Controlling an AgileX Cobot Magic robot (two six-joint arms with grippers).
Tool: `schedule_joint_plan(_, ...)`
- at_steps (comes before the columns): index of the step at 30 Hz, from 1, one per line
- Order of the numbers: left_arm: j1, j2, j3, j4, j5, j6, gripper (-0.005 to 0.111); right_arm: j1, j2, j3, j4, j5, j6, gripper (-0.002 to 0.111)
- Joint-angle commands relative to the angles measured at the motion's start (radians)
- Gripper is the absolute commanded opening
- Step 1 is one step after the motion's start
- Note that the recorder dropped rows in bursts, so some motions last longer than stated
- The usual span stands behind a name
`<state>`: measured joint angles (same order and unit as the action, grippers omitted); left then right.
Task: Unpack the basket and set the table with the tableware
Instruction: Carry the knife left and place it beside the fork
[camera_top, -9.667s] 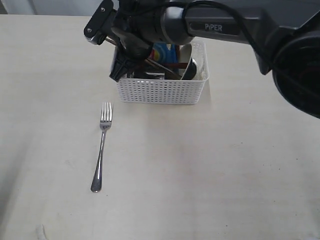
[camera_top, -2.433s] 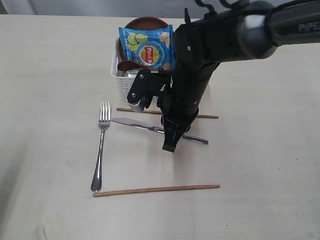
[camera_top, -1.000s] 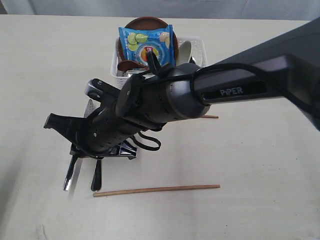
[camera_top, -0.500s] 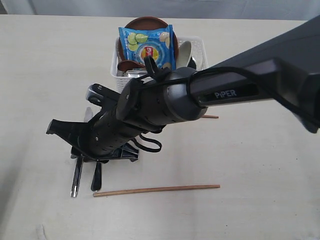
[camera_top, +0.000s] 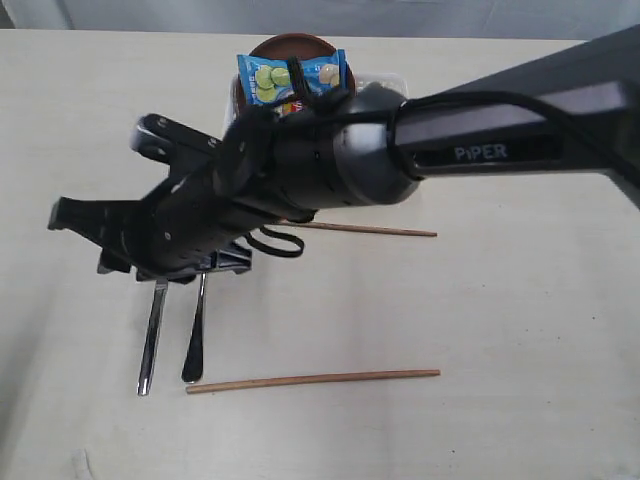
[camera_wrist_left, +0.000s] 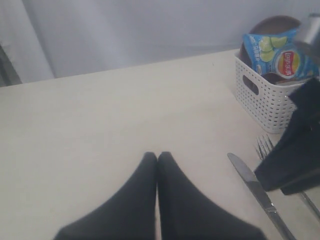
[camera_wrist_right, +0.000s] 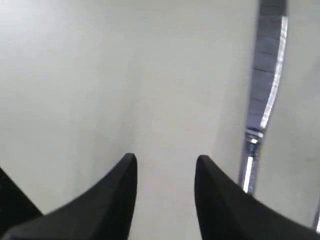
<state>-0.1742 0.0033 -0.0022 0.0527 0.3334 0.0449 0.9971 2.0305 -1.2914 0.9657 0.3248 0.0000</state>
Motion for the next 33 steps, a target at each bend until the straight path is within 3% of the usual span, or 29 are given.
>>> schedule_joint_plan(1, 0.002, -0.003, 0.002, -0.001, -0.004, 0.0, 0.0, -0.006, -0.021, -0.091, -0.204, 0.104, 0.093, 0.032)
schedule_joint_plan(7, 0.002, -0.003, 0.002, -0.001, -0.004, 0.0, 0.0, 0.004, -0.021, -0.219, -0.947, 0.468, 0.676, 0.032)
schedule_joint_plan(9, 0.002, -0.003, 0.002, -0.001, -0.004, 0.0, 0.0, 0.008, -0.021, -0.232, -1.096, 0.575, 0.756, 0.032)
schedule_joint_plan(16, 0.002, -0.003, 0.002, -0.001, -0.004, 0.0, 0.0, 0.005, 0.011, -0.219, -1.038, 0.522, 0.749, 0.033)
schedule_joint_plan(21, 0.002, -0.003, 0.002, -0.001, -0.004, 0.0, 0.0, 0.005, 0.074, -0.219, -0.966, 0.453, 0.707, 0.045)
schedule_joint_plan(33, 0.002, -0.003, 0.002, -0.001, -0.004, 0.0, 0.0, 0.005, 0.137, -0.219, -0.941, 0.328, 0.709, 0.045)
